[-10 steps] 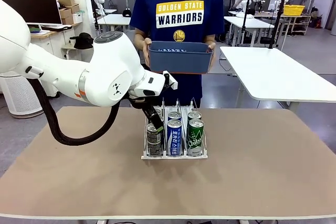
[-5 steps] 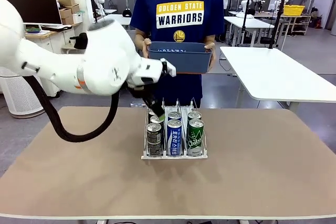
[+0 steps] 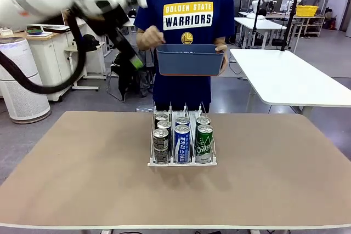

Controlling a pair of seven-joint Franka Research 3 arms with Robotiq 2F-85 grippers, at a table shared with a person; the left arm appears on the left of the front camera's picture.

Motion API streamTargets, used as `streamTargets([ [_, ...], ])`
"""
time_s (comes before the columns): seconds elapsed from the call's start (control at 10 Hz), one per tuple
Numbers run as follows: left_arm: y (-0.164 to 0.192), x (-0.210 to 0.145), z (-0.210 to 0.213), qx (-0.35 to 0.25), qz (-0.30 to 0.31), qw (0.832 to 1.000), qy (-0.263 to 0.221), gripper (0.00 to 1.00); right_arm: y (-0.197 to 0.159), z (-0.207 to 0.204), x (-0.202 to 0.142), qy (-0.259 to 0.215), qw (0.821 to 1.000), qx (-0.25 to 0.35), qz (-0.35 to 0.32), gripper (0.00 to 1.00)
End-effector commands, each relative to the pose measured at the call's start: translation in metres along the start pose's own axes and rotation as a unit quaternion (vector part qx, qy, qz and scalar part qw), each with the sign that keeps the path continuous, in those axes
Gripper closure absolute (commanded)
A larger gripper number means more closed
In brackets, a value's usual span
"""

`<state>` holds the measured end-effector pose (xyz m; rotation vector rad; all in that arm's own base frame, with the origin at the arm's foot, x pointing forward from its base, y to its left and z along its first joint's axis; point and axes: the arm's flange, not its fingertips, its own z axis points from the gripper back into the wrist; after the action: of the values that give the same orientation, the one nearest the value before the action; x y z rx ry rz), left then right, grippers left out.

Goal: Fill the beverage cans into the dispenser.
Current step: Pick up the Ionic drink handed by the human.

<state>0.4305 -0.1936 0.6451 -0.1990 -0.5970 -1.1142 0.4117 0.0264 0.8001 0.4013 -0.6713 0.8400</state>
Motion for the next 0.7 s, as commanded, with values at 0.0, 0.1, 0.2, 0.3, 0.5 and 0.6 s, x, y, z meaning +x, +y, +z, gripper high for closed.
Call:
streamTargets([
  [0.0,0.018,0.011,0.038,-0.009,-0.011,1.0,-0.018,0.0,0.001,0.0,0.0,0.0,1.0,0.0,0.001,0.0],
  [0.1,0.028,0.012,0.063,-0.002,-0.013,0.999,-0.035,0.0,0.001,0.0,0.0,0.0,1.0,0.0,0.001,0.0],
  [0.2,0.033,0.014,0.084,0.021,-0.004,0.999,-0.048,0.0,0.001,0.0,0.0,0.0,1.0,0.0,0.001,0.0],
  [0.3,0.031,0.016,0.104,0.029,0.005,0.998,-0.062,0.0,0.001,0.0,0.0,0.0,1.0,0.0,0.001,0.0],
  [0.5,0.025,0.021,0.136,0.035,0.003,0.995,-0.095,0.0,0.001,0.0,0.0,0.0,1.0,0.0,0.001,0.0],
  [0.6,0.021,0.022,0.146,0.049,0.008,0.994,-0.094,0.0,0.001,0.0,0.0,0.0,1.0,0.0,0.001,0.0],
])
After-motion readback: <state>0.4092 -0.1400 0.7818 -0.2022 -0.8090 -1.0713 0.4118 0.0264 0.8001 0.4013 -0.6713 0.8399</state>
